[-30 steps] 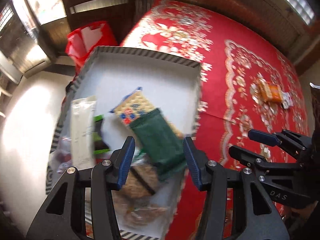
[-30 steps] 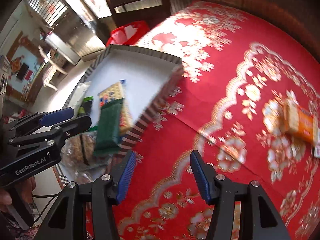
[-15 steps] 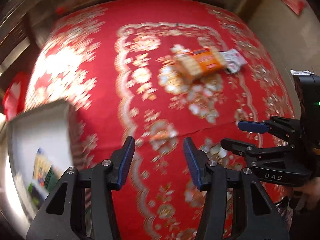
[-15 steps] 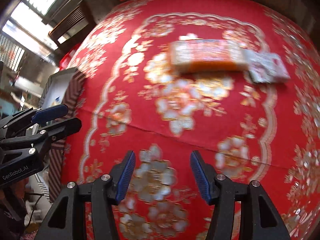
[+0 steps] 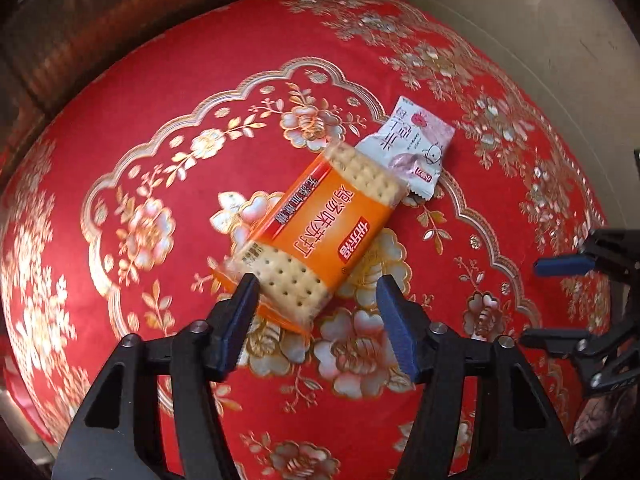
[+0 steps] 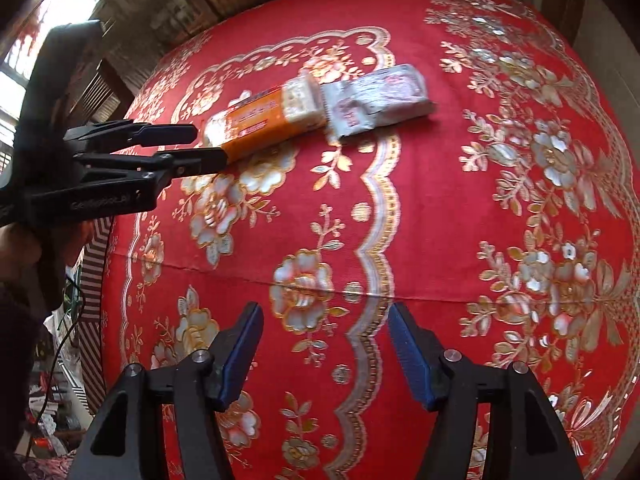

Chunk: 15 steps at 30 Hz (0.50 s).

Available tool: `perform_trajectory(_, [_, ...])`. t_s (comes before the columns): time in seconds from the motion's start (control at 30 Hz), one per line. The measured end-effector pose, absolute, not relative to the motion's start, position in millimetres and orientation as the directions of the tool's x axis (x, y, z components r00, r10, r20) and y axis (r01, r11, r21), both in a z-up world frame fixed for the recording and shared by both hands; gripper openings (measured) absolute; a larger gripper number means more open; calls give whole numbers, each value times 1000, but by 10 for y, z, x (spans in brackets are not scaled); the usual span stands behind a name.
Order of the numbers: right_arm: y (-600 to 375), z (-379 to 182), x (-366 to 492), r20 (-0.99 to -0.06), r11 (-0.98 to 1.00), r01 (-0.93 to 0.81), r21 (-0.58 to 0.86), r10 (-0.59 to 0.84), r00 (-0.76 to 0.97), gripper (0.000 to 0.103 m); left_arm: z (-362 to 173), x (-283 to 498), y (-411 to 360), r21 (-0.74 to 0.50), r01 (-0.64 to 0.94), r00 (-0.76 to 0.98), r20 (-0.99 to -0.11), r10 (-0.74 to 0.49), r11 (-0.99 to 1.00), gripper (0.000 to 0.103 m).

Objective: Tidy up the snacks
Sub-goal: 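Grasp the orange cracker pack with left tool while right tool grasps strawberry pouch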

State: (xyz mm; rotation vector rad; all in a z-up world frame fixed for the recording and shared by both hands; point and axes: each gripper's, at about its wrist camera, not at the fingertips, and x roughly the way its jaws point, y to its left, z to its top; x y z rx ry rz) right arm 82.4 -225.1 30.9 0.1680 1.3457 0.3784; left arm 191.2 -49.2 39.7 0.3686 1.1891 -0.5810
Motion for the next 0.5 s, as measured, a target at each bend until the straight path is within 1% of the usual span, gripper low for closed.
perform_trajectory(0.03, [-2299,299,831,-917,929,-163,332,359,176,63,386,1922,-523,-16,621,258,-940,-223,784,72])
perform_trajectory(0.07, [-2331,290,839,-918,930,-157,331,356,177,63,376,1926,-560,4,641,264,-940,-216,768,73])
perform_trajectory(0.17, [-2395,252,911,-917,932,-142,334,356,178,64,356,1980,-659,72,675,296,-938,-180,734,73])
perform_trajectory(0.27, [-2386,210,987,-919,932,-143,333,355,171,64,352,2071,-719,97,689,314,-933,-175,718,73])
perform_trajectory(0.4, [-2358,198,1052,-921,933,-154,326,350,170,64,339,2165,-835,99,748,301,-932,-202,656,73])
perform_trajectory(0.5, [-2360,196,1091,-923,933,-159,323,348,167,64,245,2194,-977,160,793,308,-938,-161,589,74])
